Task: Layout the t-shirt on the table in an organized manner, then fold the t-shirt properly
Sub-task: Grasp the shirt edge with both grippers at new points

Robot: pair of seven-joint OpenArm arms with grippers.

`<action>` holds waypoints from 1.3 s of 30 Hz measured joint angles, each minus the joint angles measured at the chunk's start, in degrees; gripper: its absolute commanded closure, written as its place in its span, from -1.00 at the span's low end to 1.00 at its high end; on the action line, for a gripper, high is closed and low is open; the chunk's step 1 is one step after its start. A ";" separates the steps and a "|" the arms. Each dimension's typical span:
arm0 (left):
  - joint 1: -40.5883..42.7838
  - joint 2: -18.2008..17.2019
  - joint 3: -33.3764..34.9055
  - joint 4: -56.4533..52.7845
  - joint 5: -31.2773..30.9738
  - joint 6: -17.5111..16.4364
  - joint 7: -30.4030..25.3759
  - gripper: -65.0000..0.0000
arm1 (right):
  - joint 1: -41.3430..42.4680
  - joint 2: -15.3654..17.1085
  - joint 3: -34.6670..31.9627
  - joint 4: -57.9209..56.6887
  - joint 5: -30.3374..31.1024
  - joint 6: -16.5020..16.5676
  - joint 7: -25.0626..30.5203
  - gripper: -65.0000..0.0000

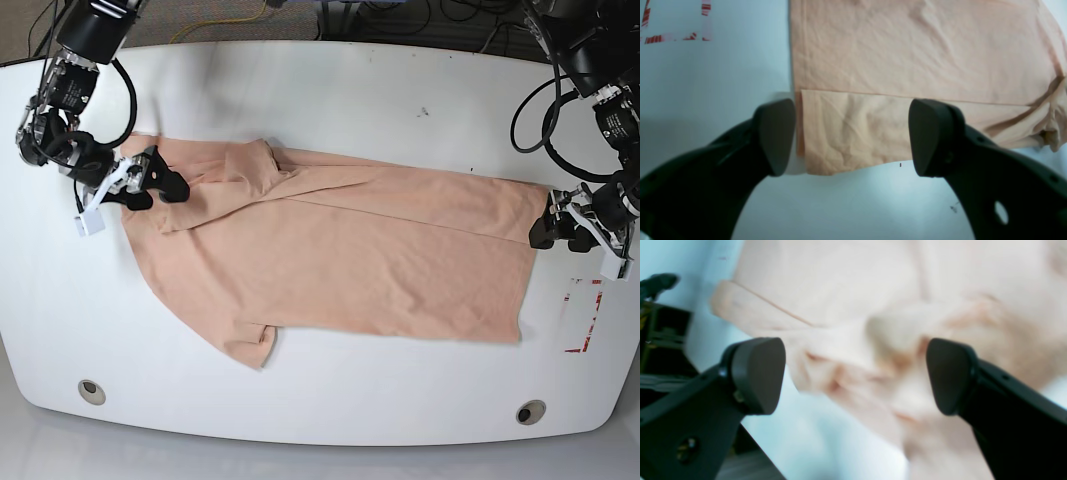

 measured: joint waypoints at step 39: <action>1.62 2.69 0.13 -0.15 5.81 -0.04 -9.62 -0.54 | -6.21 -7.19 -1.90 6.60 -49.48 0.20 20.44 -1.00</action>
